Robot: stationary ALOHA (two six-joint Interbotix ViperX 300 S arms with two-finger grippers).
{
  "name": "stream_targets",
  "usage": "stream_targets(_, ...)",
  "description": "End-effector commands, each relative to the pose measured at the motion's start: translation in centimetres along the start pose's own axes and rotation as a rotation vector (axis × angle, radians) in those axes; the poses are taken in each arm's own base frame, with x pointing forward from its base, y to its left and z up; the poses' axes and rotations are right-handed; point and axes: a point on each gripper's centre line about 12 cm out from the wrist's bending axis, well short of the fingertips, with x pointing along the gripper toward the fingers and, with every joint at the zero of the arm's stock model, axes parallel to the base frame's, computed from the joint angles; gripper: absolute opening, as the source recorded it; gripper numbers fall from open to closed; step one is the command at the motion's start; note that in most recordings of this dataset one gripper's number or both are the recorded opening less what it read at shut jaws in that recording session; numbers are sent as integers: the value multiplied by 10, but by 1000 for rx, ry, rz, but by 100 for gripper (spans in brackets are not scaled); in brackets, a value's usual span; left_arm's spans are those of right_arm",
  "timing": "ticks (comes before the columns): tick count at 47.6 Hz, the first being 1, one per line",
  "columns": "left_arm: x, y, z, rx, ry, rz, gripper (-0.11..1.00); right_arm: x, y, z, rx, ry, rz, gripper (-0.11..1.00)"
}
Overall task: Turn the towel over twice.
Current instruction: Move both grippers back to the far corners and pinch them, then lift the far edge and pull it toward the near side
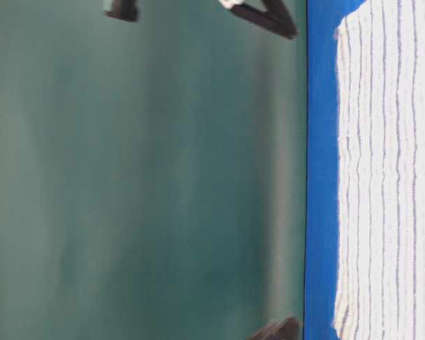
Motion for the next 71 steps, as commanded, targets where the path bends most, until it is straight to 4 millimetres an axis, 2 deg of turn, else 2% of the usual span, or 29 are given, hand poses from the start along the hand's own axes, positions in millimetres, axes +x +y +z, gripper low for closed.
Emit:
stream_targets(1,12,10,-3,-14,5,33,73,6,-6,2,6,-19,-7,61)
stream_targets(10,30,23,-21,-19,55,72,73,25,-14,-10,20,5,-14,61)
stream_targets(19,45,25,-35,-25,95,76,73,45,-20,-26,34,58,-16,61)
stream_targets(31,53,28,-47,-34,146,79,68,55,-27,-34,54,67,-24,59)
stream_targets(37,53,30,-52,-43,183,82,45,55,-27,-34,51,68,-24,48)
stream_targets(43,52,31,-55,-42,205,80,16,54,-27,-35,51,71,-25,16)
stream_targets(45,52,32,-54,-43,203,83,7,54,-27,-35,51,73,-25,6)
stream_targets(47,52,32,-54,-44,204,84,2,54,-27,-36,52,74,-25,4)
stream_targets(59,53,39,-48,-48,182,102,3,51,-27,-32,64,59,-27,4)
stream_targets(65,54,46,-31,-37,137,118,3,45,-28,-20,66,17,-31,4)
stream_targets(71,51,58,-5,-11,87,146,3,37,-33,-2,72,-41,-45,4)
